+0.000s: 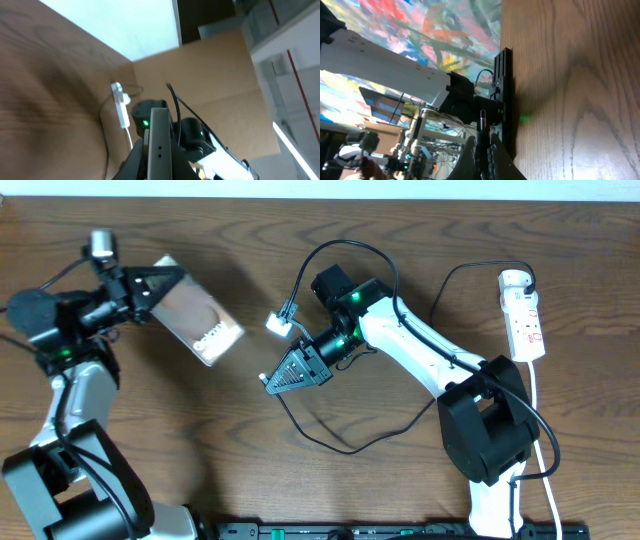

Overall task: Plug charger to phone and switch on socket
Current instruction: 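Lift the plug with the right gripper toward the phone's bottom edge, then align the plug with the phone's bottom port using the right gripper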

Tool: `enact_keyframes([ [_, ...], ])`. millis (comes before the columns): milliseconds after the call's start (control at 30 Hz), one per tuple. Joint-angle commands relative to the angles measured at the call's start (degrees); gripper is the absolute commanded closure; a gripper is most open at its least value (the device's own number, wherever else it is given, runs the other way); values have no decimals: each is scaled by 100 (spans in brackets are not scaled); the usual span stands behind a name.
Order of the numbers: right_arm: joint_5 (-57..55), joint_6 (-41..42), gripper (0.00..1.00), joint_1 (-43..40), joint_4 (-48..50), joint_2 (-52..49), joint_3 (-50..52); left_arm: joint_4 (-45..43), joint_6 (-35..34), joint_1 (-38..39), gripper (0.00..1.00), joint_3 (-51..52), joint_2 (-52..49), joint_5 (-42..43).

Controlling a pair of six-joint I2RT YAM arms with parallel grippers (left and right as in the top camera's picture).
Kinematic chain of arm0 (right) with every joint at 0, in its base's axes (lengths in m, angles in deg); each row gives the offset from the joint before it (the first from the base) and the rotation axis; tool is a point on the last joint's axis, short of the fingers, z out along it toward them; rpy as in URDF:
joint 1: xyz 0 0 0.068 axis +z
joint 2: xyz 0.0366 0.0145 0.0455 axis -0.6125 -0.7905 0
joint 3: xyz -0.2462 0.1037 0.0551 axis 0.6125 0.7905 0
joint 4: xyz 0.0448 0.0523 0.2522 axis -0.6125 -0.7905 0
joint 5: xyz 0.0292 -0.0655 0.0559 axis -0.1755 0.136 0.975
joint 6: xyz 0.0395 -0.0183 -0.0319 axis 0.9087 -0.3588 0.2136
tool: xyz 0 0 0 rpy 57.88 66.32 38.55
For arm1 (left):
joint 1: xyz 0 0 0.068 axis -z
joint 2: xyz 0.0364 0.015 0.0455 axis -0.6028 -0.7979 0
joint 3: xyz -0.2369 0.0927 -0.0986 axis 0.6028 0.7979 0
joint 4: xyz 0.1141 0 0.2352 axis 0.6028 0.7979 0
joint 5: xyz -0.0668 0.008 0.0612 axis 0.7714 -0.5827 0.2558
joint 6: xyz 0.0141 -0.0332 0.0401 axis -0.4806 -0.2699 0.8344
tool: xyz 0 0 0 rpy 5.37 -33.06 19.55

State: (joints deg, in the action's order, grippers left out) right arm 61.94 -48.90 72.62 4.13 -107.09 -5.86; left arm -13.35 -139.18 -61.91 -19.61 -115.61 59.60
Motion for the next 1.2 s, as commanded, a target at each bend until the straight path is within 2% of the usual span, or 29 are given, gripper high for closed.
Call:
enact_keyframes([
  [0,122,-236,99,68,46,42,-39,-46,83,431,93,-103,44,13],
  [200,317,-234,99,-48,68,42,-39,-48,356,868,93,-103,44,13],
  [300,549,-234,99,-166,68,42,-39,-46,389,890,93,-103,44,13],
  [567,791,-234,99,-234,85,42,-39,-44,1027,885,93,-103,44,11],
  [1167,835,-166,99,-175,87,42,-39,2,1108,887,93,-96,42,11],
])
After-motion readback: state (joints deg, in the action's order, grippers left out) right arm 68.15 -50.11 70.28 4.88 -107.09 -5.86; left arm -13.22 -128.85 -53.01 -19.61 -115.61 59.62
